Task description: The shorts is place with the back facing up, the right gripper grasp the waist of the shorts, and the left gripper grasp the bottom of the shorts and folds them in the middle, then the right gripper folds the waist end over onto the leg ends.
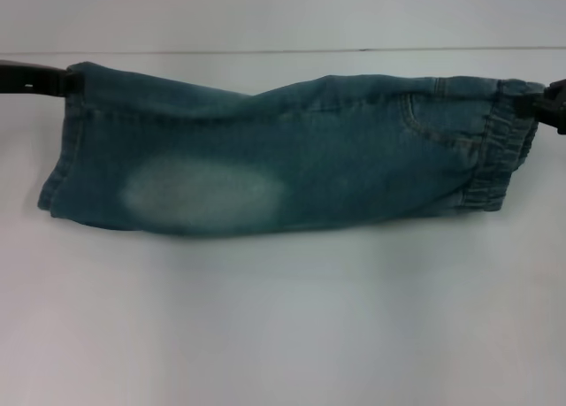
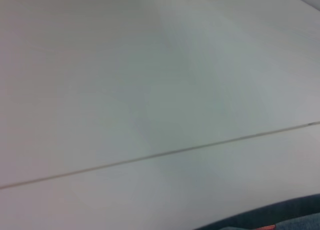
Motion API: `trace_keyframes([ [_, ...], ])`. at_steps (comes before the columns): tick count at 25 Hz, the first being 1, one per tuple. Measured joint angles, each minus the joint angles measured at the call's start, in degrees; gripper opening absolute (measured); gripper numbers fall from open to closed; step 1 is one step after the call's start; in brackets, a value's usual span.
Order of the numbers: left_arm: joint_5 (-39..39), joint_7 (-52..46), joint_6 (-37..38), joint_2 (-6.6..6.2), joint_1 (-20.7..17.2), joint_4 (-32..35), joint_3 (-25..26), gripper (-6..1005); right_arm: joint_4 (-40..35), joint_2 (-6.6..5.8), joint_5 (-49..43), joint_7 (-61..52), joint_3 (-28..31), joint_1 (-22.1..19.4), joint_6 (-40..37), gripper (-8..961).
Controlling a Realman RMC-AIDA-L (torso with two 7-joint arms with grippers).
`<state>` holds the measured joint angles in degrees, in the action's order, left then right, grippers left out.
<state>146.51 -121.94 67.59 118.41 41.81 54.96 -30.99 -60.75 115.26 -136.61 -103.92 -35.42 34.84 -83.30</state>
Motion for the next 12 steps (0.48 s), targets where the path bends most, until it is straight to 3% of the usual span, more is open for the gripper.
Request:
trace_keyframes([
  [12, 0.64, -0.16, -11.64, 0.97, -0.04, -4.04, -4.58, 73, 1.92, 0.66, -0.01, 0.93, -3.65, 0.84, 10.16, 74],
])
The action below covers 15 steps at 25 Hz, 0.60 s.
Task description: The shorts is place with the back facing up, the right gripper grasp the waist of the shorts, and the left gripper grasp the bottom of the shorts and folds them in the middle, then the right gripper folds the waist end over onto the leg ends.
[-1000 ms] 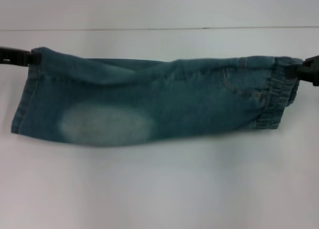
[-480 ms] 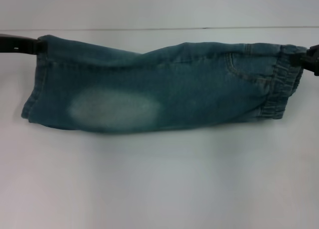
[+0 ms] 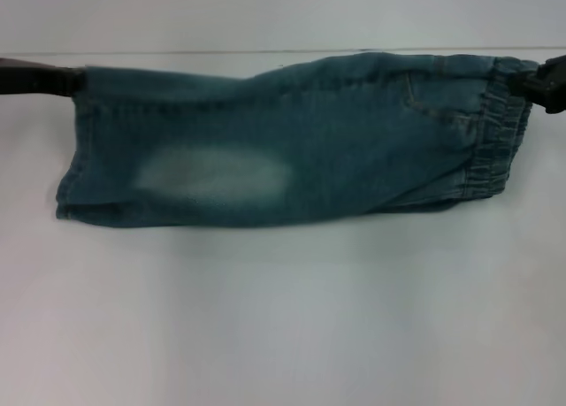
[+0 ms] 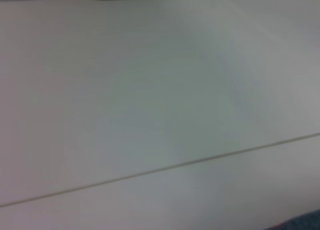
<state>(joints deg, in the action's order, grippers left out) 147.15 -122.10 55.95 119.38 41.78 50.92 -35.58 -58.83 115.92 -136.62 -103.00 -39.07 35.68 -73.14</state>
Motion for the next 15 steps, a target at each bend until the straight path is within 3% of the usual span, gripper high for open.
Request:
trace_keyframes([
  [4, 0.75, -0.51, -0.22, -0.86, -0.28, -1.51, -0.4, 157, 0.02, 0.01, -0.36, -0.2, -2.05, 0.33, 0.98, 76],
  [7, 2.25, -0.76, 0.64, -1.08, -0.34, -1.73, -0.43, 308, 0.03, 0.36, -1.49, -0.8, -3.66, 0.67, 2.06, 176],
  [15, 1.44, -0.07, 2.23, -0.32, -2.14, 0.89, -0.46, 470, 0.48, 1.8, -6.19, -2.17, -4.75, 2.66, 3.16, 510],
])
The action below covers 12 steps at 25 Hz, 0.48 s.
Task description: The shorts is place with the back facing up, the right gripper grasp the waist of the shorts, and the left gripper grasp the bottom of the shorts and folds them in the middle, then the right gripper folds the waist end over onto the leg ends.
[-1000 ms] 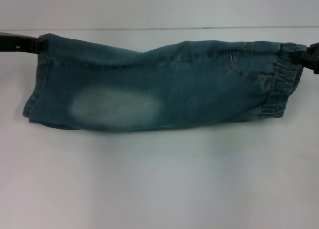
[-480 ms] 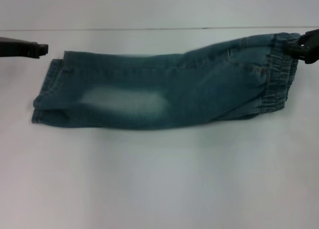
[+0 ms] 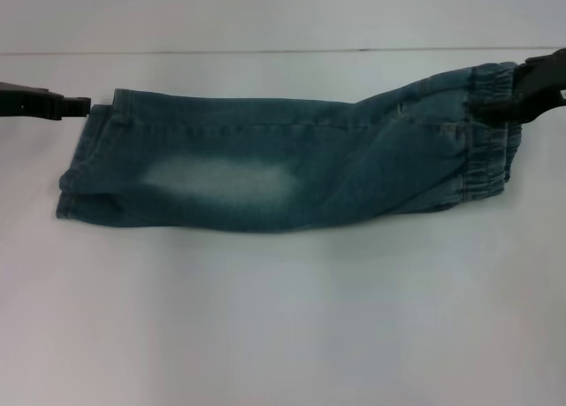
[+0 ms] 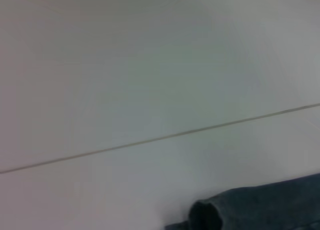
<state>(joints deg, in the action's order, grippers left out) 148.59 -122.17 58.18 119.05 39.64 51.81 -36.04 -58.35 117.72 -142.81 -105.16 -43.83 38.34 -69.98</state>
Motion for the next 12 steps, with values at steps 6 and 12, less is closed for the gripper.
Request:
trace_keyframes([
  [6, -9.12, 4.6, 6.74, 0.31, -3.44, 4.19, 0.31, 766, 1.45, 0.59, -1.45, -1.64, -1.39, 1.85, 0.81, 807],
  [12, -17.37, 8.35, 12.01, -0.02, -6.63, 5.89, 0.54, 903, 1.73, 1.06, -3.31, -4.89, -4.08, 3.53, 1.41, 899],
])
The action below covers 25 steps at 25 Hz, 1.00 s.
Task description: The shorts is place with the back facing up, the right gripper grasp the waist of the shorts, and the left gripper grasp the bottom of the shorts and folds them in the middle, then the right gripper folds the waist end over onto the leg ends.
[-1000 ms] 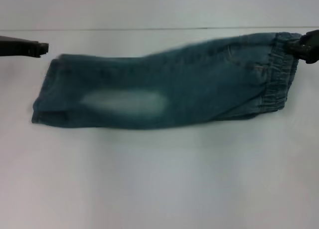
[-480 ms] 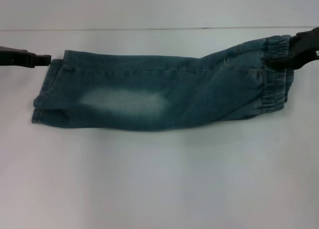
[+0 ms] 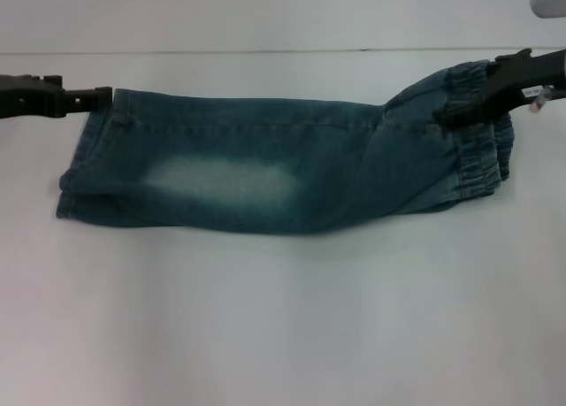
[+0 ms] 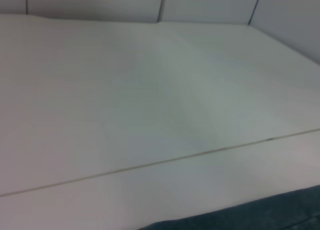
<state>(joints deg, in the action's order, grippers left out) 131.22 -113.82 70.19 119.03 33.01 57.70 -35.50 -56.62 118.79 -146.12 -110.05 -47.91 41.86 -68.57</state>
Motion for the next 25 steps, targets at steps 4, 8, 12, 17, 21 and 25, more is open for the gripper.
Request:
trace_keyframes([
  [4, -0.59, 0.62, 1.23, 0.43, -1.28, 1.06, -0.19, 926, 0.69, -0.09, -0.94, -4.47, -1.22, 1.28, -0.6, 928],
  [8, -0.74, 0.93, 2.21, 0.75, -1.96, 1.88, -0.32, 927, 0.31, -0.02, -1.84, -10.58, -3.16, 1.78, -1.67, 925],
  [12, -0.87, 1.89, 2.55, 0.94, -2.21, 2.1, -0.29, 927, -0.34, -0.06, -2.0, -14.84, -3.7, 2.1, -2.93, 926],
  [17, -0.91, 2.74, 3.02, 0.94, -2.41, 2.14, -0.29, 926, -3.11, -0.33, -2.09, -20.31, -3.68, 1.68, -5.51, 926],
  [21, -0.99, 3.25, 3.85, 0.93, -2.45, 2.16, -0.09, 926, -4.62, -0.7, -2.58, -23.19, -3.41, 0.95, -7.49, 926],
  [25, -1.05, 3.65, 3.99, 0.88, -2.51, 2.25, -0.09, 927, -5.29, -0.82, -3.39, -23.91, -3.0, 0.45, -9.76, 926],
])
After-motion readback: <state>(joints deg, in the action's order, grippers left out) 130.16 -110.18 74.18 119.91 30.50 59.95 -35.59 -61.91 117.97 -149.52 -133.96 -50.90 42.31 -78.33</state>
